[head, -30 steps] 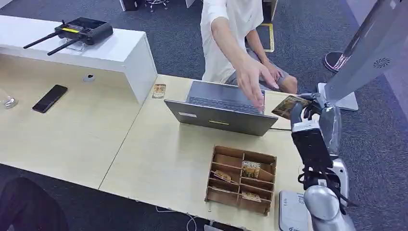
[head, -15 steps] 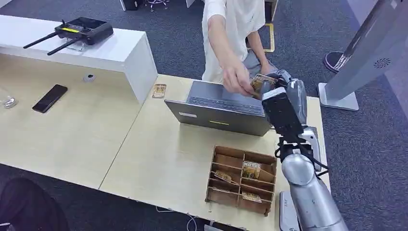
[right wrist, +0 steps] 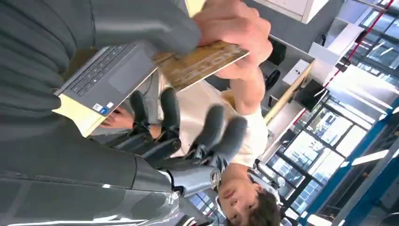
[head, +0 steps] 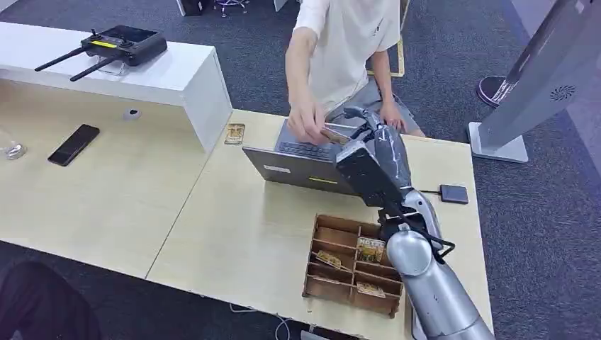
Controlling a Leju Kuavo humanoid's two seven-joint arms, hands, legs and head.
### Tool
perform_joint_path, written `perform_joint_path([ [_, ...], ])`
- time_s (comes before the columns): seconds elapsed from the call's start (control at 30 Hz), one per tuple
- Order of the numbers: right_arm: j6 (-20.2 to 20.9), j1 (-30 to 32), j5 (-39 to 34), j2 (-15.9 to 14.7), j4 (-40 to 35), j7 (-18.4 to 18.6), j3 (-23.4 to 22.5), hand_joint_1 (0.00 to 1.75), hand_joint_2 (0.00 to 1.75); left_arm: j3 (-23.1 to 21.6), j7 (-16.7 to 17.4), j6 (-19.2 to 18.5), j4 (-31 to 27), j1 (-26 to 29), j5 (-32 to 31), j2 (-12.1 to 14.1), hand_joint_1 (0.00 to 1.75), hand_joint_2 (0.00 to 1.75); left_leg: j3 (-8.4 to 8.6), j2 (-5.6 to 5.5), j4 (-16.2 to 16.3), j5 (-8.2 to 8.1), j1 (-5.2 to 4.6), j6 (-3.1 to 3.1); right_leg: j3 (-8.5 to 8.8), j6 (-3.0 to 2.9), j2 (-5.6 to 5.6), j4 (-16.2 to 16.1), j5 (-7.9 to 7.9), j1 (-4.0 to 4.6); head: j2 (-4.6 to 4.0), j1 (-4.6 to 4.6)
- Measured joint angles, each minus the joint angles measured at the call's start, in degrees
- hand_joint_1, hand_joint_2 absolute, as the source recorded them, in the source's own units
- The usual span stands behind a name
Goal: Pass the card to the sensor for recognition and then transmit it.
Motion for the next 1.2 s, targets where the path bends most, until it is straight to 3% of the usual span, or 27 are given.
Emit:
perform_joint_path([
  [0.37, -0.6, 4.7, -3.0, -0.6, -7.4, -3.6, 0.4, 0.0, 1.75, 0.0, -1.0, -0.5, 0.0, 0.2, -0.8, 0.1, 0.0, 0.0, -0.01, 0.0, 0.0, -0.02, 0.0, -0.02, -0.04, -0.03, 0.01, 0.0, -0.02, 0.0, 0.0, 0.02],
  [0.4, -0.7, 5.5, -3.5, -0.9, -8.6, -4.2, 0.4, 0.17, 1.75, 0.0, -1.3, -0.7, 0.0, 0.2, -0.8, 0.1, 0.0, 0.0, -0.01, 0.0, 0.0, -0.02, 0.0, -0.02, -0.04, -0.03, 0.01, 0.0, -0.02, 0.0, 0.0, 0.0],
  [0.47, -0.7, 7.2, -4.4, -1.5, -11.0, -5.3, 0.4, 1.2, 1.75, 0.1, -1.7, -1.3, 0.0, 0.4, -0.9, 0.1, 0.0, 0.0, -0.01, 0.0, 0.0, -0.02, 0.0, -0.01, -0.04, -0.03, 0.01, 0.0, -0.02, 0.0, 0.0, 0.0],
  [0.57, -0.6, 9.7, -5.0, -2.6, -14.3, -5.5, 0.4, 1.2, 1.75, 0.2, -2.0, -1.4, 0.0, 0.7, -0.9, 0.1, 0.0, 0.0, -0.01, 0.0, 0.0, -0.04, 0.0, 0.0, -0.04, -0.03, 0.01, 0.0, -0.02, 0.0, 0.0, 0.0],
  [0.6, -0.6, 10.4, -5.1, -3.0, -15.1, -5.7, 0.4, 1.36, 1.75, 0.2, -2.0, -1.4, 0.0, 0.8, -0.9, 0.1, 0.0, 0.0, -0.01, 0.0, 0.0, -0.04, 0.0, 0.01, -0.04, -0.03, 0.01, 0.0, -0.02, 0.0, 0.0, 0.02],
  [0.63, -0.6, 10.9, -5.1, -3.3, -15.6, -5.9, 0.4, 1.69, 1.75, 0.3, -2.0, -1.4, 0.0, 0.8, -0.9, 0.1, 0.0, 0.0, -0.01, 0.0, 0.0, -0.04, 0.0, 0.01, -0.04, -0.03, 0.01, 0.0, -0.02, 0.0, 0.0, 0.0],
  [0.67, -0.6, 11.4, -5.1, -3.6, -16.2, -6.0, 0.4, 1.75, 1.75, 0.3, -2.0, -1.4, 0.0, 0.8, -0.9, 0.1, 0.0, 0.0, -0.01, 0.01, 0.0, -0.04, 0.0, 0.01, -0.04, -0.03, 0.01, 0.0, -0.02, 0.0, 0.0, 0.02],
  [0.87, -0.6, 13.8, -5.5, -5.2, -18.6, -6.3, 0.2, 1.75, 1.75, 1.2, -2.0, -1.7, 0.0, 0.9, -0.5, 0.1, 0.0, 0.0, 0.01, 0.01, 0.0, -0.04, 0.0, 0.01, -0.03, -0.03, 0.0, 0.0, -0.02, 0.0, 0.0, 0.02],
  [1.2, 1.4, 20.8, -2.1, -9.7, -23.2, -3.3, -1.2, 1.75, 1.75, 3.3, -0.9, -1.6, 0.0, 1.0, 0.6, 0.0, 0.0, 0.0, -0.01, 0.01, 0.0, -0.08, -0.01, -0.01, -0.05, -0.03, 0.01, 0.0, -0.03, 0.0, 0.0, 0.0],
])
